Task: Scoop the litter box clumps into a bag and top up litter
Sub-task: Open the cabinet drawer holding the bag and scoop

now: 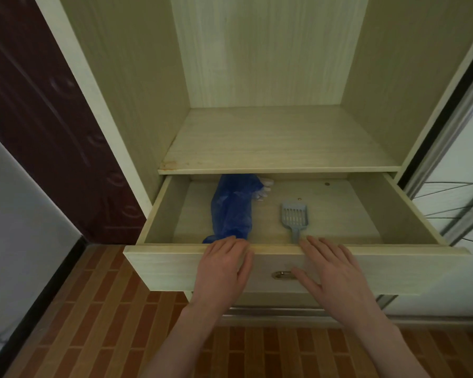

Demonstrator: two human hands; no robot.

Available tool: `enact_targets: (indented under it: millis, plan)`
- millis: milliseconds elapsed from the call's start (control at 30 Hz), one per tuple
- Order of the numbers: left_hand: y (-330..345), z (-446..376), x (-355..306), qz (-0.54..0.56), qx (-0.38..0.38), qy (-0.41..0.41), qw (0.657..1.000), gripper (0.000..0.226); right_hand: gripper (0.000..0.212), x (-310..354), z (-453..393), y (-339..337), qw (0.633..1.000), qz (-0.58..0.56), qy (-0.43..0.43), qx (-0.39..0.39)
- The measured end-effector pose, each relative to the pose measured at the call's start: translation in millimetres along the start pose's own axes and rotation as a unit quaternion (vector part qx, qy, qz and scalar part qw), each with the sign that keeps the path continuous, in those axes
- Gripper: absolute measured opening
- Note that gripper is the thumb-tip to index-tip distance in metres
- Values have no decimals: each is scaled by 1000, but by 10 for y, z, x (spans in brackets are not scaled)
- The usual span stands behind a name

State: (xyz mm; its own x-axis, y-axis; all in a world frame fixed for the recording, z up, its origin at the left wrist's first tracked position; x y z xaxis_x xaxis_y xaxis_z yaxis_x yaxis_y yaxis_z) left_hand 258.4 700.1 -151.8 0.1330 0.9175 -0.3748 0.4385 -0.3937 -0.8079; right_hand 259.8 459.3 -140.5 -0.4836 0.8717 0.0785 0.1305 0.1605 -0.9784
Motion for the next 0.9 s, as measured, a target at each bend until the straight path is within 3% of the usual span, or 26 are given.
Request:
enact_targets:
  millis: [233, 433, 633, 900]
  plan:
    - [-118, -333, 235, 12, 15, -106, 994, 26, 63, -32, -204, -143, 999, -13, 37, -17]
    - [-58, -774, 486, -70, 153, -218, 961, 33, 55, -245, -682, -186, 998, -23, 61, -2]
    - [77, -1063, 562, -102, 329, -267, 900, 33, 49, -482, -1245, -2, 989, -50, 78, 116]
    - [296, -1240, 595, -145, 416, -274, 855, 32, 58, -667, -1617, 222, 948, -5, 116, 296]
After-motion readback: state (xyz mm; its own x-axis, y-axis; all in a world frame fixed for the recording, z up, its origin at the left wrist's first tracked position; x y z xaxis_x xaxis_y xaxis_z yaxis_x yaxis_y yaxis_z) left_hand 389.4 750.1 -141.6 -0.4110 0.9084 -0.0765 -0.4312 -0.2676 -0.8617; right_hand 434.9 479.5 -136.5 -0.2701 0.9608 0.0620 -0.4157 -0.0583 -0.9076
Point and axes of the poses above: each hand's wrist, its own z-axis away from the middle knuckle, its own y-axis out of the palm, x = y × z, the point moved 2 cm from there along -z, towards the middle knuckle, and after that the axes turned 12 degrees about -y, right-handed, at the moved point
